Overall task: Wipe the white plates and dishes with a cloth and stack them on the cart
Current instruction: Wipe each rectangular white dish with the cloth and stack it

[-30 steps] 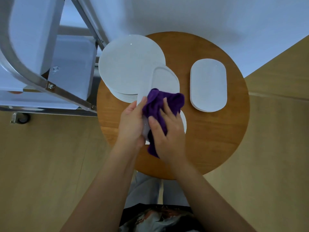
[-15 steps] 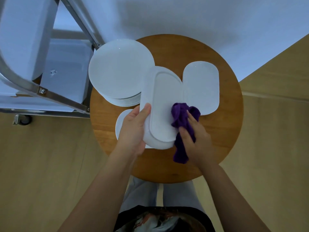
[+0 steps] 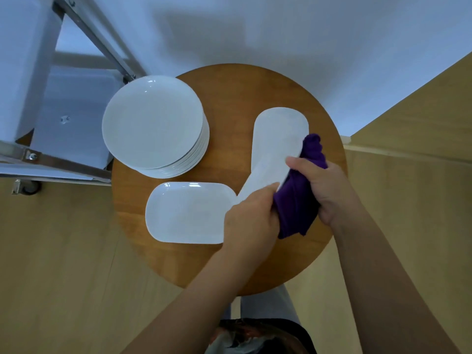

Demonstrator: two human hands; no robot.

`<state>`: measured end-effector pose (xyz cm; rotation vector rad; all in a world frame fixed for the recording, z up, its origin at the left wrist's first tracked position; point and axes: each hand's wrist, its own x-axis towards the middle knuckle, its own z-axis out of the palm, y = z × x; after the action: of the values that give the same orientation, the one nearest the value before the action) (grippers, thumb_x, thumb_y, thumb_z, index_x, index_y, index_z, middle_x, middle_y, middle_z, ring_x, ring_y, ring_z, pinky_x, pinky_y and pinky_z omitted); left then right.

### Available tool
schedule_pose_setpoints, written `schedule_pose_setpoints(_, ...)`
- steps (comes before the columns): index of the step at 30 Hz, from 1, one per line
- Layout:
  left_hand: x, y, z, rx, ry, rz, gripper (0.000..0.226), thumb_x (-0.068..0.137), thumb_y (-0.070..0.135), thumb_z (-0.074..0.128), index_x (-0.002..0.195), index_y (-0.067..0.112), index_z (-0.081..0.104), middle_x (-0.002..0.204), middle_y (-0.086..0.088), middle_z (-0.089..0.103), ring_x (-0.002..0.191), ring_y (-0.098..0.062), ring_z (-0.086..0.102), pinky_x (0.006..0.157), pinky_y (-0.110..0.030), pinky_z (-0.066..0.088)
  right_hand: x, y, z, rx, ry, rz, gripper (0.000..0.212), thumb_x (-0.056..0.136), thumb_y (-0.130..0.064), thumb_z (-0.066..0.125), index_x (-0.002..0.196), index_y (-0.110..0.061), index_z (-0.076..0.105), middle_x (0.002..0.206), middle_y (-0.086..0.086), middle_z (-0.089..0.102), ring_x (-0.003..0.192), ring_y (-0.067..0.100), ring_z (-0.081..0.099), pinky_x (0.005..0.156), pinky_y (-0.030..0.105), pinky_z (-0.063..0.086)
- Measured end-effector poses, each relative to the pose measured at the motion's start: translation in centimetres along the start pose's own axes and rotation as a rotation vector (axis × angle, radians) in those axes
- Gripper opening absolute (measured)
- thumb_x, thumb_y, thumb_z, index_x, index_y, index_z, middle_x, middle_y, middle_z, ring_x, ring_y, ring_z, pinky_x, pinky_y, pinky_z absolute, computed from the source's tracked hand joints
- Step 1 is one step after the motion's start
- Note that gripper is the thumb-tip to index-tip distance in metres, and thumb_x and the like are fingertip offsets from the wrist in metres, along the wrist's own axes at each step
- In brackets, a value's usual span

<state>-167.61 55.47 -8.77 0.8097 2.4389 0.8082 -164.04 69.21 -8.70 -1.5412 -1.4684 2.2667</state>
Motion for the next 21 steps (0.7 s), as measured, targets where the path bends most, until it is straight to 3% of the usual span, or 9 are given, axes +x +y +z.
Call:
schedule_pose_setpoints(1,0.4,0.4,0.4,0.038,-0.023,0.013,0.034,0.095,0.032,0.051,0.125,0.018,0.058,0.097,0.006,0.064,0.083,-0.010,0.060,0.067,-0.005,0.030,0.4,0.0,-0.2,0.001,0.047,-0.009,0.033,0.071,-0.026,0.078,0.100,-0.020,0.063,0.094,0.002,0.070,0.088,0.022,0.066,0.072,0.033,0.055)
schedule_pose_setpoints(3,1.1,0.5,1.1,0.014,-0.108,0.050,0.040,0.095,0.032,0.050,0.131,0.016,0.055,0.119,-0.003,0.064,0.104,-0.020,0.062,0.079,-0.015,0.034,1.3,0.0,-1.1,0.015,0.129,-0.026,0.016,0.073,-0.017,0.073,0.087,-0.019,0.064,0.079,-0.001,0.068,0.080,0.019,0.064,0.066,0.032,0.051)
schedule_pose_setpoints(5,1.8,-0.2,1.3,-0.093,-0.224,-0.008,0.047,0.094,0.039,0.051,0.138,0.022,0.047,0.141,0.002,0.049,0.129,-0.017,0.045,0.096,-0.023,0.031,2.4,-0.1,-2.2,0.039,0.179,-0.026,0.010,0.074,-0.011,0.069,0.076,-0.018,0.062,0.061,-0.005,0.063,0.068,0.016,0.059,0.060,0.030,0.047)
schedule_pose_setpoints(7,2.7,-1.8,1.0,-0.082,-0.162,-0.103,0.055,0.092,0.042,0.054,0.142,0.024,0.041,0.149,0.004,0.038,0.138,-0.013,0.030,0.108,-0.026,0.021,3.5,-0.4,-3.2,0.076,0.192,0.012,0.011,0.073,-0.008,0.068,0.074,-0.016,0.061,0.053,-0.007,0.061,0.062,0.014,0.058,0.057,0.029,0.047)
schedule_pose_setpoints(9,4.0,-3.6,0.5,0.007,0.001,-0.220,0.057,0.091,0.036,0.056,0.143,0.018,0.039,0.147,-0.003,0.040,0.135,-0.018,0.031,0.107,-0.026,0.022,4.6,-0.8,-4.1,0.063,0.160,0.037,0.013,0.071,-0.007,0.068,0.079,-0.016,0.064,0.058,-0.007,0.066,0.061,0.014,0.062,0.055,0.027,0.050)
schedule_pose_setpoints(11,5.5,-4.7,0.0,0.046,0.035,-0.371,0.058,0.092,0.035,0.055,0.144,0.018,0.035,0.145,-0.006,0.040,0.132,-0.023,0.036,0.105,-0.035,0.031,5.7,-1.3,-4.8,0.003,0.113,0.020,0.016,0.070,-0.004,0.067,0.082,-0.016,0.066,0.064,-0.005,0.069,0.061,0.014,0.065,0.053,0.026,0.052)
schedule_pose_setpoints(14,7.9,-5.6,0.0,-0.015,-0.089,-0.496,0.047,0.094,0.033,0.054,0.137,0.017,0.045,0.135,-0.006,0.051,0.113,-0.021,0.052,0.092,-0.034,0.045,7.4,-2.0,-5.1,-0.059,0.075,0.012,0.015,0.069,-0.004,0.066,0.077,-0.017,0.066,0.063,-0.003,0.068,0.058,0.013,0.064,0.050,0.025,0.052)
schedule_pose_setpoints(17,9.6,-5.9,0.6,0.057,-0.144,-0.446,0.020,0.096,0.022,0.051,0.109,0.011,0.062,0.101,-0.006,0.065,0.082,-0.013,0.054,0.073,-0.025,0.041,9.1,-2.4,-5.1,-0.089,0.079,0.024,0.013,0.069,-0.006,0.067,0.077,-0.016,0.064,0.061,-0.003,0.065,0.061,0.015,0.062,0.054,0.026,0.051)
schedule_pose_setpoints(21,11.1,-5.9,1.9,0.112,-0.260,-0.433,0.015,0.098,0.025,0.047,0.100,0.013,0.055,0.081,0.001,0.055,0.071,-0.011,0.050,0.063,-0.021,0.039,11.0,-2.5,-4.9,-0.108,0.156,0.011,0.014,0.069,-0.009,0.067,0.078,-0.018,0.061,0.071,-0.001,0.064,0.070,0.016,0.061,0.059,0.029,0.049)
